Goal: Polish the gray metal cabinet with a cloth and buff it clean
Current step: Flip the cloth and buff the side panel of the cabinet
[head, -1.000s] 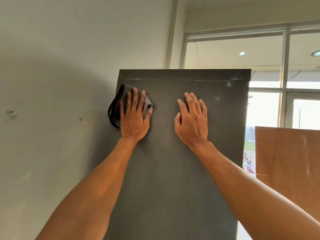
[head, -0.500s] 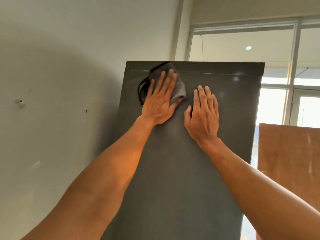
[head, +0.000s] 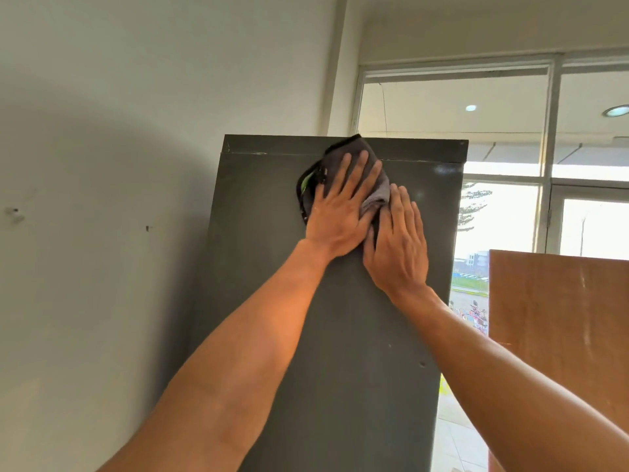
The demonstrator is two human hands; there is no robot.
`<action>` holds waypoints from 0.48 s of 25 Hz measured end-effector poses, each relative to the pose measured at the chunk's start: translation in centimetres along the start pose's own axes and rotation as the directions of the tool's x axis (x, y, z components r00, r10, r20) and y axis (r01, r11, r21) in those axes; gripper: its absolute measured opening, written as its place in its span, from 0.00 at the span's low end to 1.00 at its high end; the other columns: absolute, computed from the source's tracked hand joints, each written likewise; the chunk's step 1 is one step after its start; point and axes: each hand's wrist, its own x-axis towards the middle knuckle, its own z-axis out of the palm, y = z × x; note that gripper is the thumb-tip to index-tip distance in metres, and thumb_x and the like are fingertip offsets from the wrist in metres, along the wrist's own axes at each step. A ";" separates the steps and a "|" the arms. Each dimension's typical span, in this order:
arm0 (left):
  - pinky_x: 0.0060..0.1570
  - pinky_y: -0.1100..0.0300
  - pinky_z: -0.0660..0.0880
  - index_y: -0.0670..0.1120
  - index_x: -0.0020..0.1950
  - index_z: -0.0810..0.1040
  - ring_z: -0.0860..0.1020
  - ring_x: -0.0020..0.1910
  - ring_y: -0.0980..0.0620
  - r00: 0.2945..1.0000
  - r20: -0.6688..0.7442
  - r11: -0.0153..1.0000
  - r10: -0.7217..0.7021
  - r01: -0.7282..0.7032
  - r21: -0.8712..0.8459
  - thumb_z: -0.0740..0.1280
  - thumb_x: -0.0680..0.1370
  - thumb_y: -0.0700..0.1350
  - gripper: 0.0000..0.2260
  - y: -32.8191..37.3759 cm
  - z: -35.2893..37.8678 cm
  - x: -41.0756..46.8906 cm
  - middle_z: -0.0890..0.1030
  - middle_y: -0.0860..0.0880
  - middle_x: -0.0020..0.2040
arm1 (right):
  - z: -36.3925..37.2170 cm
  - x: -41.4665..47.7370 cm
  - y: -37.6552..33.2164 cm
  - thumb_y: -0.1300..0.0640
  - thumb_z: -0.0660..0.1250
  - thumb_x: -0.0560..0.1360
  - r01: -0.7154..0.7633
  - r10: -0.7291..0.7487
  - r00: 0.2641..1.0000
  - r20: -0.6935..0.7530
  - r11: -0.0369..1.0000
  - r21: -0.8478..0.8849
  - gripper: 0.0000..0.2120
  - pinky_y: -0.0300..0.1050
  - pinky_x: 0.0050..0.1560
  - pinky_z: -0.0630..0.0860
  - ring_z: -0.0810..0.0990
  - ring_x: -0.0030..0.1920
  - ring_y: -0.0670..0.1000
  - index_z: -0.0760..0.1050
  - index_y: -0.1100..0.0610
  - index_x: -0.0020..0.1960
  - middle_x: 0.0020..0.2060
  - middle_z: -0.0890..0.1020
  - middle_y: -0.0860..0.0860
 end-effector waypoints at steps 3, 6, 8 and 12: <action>0.81 0.42 0.45 0.55 0.85 0.48 0.44 0.84 0.48 0.999 -0.027 0.999 -0.046 0.047 0.023 0.46 0.84 0.61 0.29 -3.0 -0.2 -0.3 0.47 0.51 0.85 | 0.2 0.2 -0.7 0.56 0.59 0.79 -0.030 0.031 0.999 0.017 0.999 -0.023 0.29 0.56 0.80 0.56 0.61 0.79 0.61 0.64 0.69 0.76 0.77 0.65 0.63; 0.80 0.42 0.40 0.57 0.84 0.43 0.40 0.83 0.47 0.897 -0.023 0.896 -0.441 0.439 -0.071 0.47 0.85 0.61 0.28 -9.1 -0.8 -1.0 0.41 0.52 0.85 | 0.5 0.3 -2.2 0.56 0.59 0.78 -0.100 0.102 0.994 0.044 0.994 -0.044 0.30 0.58 0.80 0.53 0.58 0.80 0.61 0.63 0.68 0.77 0.78 0.62 0.63; 0.80 0.38 0.41 0.58 0.84 0.40 0.39 0.83 0.47 0.820 0.026 0.811 -0.571 0.569 -0.133 0.47 0.86 0.60 0.28 -12.6 -1.5 -1.5 0.39 0.51 0.84 | 0.7 0.2 -2.5 0.55 0.58 0.79 -0.106 0.109 0.992 0.061 0.993 -0.049 0.30 0.58 0.80 0.52 0.56 0.81 0.60 0.61 0.67 0.78 0.79 0.61 0.62; 0.79 0.37 0.42 0.57 0.84 0.41 0.40 0.83 0.47 0.782 -0.051 0.780 -0.621 0.610 -0.137 0.46 0.85 0.61 0.29 -11.5 -0.8 -1.6 0.40 0.50 0.85 | 0.9 0.1 -2.2 0.55 0.57 0.79 -0.100 0.103 0.993 0.057 0.993 -0.063 0.30 0.58 0.80 0.53 0.55 0.81 0.59 0.60 0.67 0.79 0.80 0.60 0.62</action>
